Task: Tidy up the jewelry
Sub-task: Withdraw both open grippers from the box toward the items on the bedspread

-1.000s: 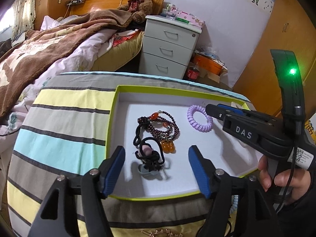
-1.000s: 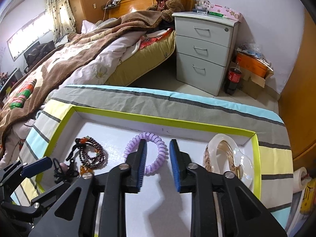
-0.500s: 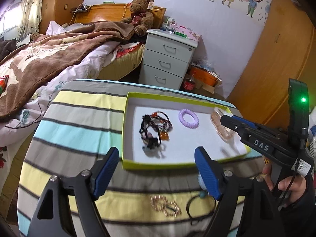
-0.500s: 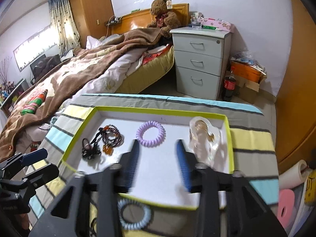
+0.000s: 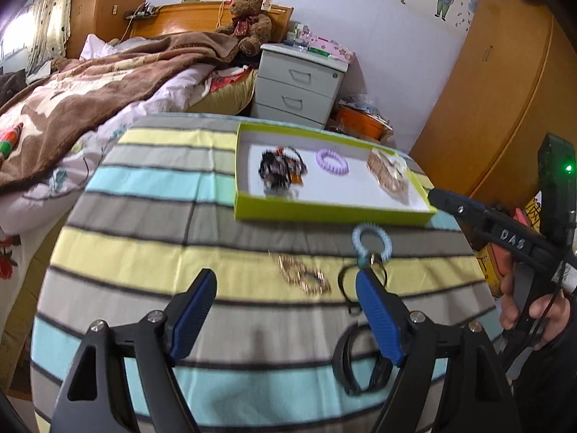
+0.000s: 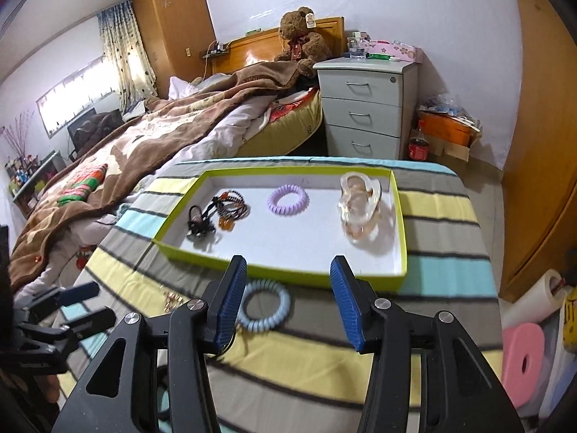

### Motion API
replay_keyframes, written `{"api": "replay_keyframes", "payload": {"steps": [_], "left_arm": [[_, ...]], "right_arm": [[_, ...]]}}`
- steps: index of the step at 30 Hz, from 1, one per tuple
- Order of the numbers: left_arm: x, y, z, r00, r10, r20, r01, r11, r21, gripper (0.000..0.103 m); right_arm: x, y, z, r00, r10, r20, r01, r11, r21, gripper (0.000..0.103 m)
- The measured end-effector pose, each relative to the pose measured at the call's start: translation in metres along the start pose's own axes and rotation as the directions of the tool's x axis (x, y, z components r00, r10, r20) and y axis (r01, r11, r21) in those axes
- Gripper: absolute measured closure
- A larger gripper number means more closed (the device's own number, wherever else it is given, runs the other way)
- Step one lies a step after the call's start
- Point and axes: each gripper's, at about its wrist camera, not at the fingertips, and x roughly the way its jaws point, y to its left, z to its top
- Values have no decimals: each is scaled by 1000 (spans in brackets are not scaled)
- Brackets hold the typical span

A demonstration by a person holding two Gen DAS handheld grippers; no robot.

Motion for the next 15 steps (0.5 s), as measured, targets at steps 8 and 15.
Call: {"api": "replay_keyframes", "payload": {"steps": [8,15], "left_arm": [[0,-9,-29,999,-27,-45,28,999,33,22],[1,-21,-42,997,-42,-72,47,996,70,22]], "right_arm": [[-17,3,-34,1000,-11,-1,11,1000,18,54],[-26,5,-50,1000,-8,-1,8,1000,27,54]]}}
